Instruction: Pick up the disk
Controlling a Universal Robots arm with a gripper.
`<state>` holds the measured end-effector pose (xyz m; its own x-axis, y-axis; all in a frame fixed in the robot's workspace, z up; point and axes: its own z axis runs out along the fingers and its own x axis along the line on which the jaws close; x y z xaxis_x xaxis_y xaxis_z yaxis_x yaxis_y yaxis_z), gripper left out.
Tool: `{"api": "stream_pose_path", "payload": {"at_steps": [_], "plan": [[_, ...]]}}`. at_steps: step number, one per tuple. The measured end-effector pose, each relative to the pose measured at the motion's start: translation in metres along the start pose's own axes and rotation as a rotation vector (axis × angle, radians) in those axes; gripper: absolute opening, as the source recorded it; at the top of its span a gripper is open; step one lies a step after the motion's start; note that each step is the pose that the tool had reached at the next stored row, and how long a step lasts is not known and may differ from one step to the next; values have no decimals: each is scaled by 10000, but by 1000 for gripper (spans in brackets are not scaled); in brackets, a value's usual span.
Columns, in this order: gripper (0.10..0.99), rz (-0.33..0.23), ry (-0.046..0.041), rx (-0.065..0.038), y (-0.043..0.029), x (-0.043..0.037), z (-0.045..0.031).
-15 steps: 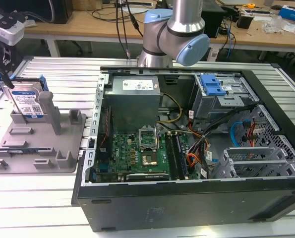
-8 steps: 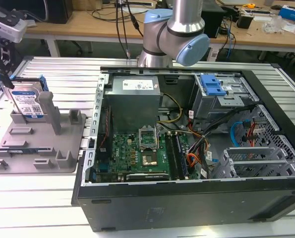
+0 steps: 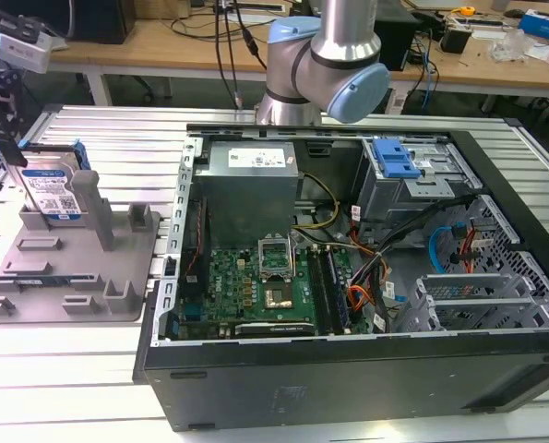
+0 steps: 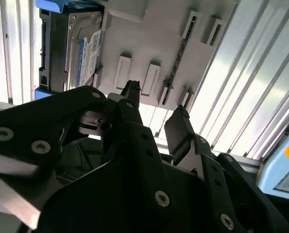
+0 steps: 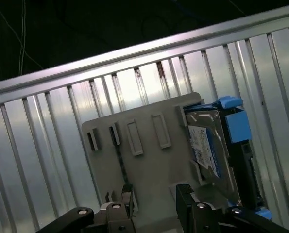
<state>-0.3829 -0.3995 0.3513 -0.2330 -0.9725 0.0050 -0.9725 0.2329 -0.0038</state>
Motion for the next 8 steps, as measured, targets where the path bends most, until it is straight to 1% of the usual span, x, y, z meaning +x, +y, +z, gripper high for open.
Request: {"api": "stream_pose_path", "payload": {"at_steps": [1,3,4,5,6,8], "plan": [[482,-370,6,32,0,0,6],[482,-624,38,105,3,-11,16],[482,-761,98,166,8,-31,24],[482,-810,205,198,11,-43,26],[482,-819,266,212,11,-45,27],[482,-818,287,215,11,-47,26]]}}
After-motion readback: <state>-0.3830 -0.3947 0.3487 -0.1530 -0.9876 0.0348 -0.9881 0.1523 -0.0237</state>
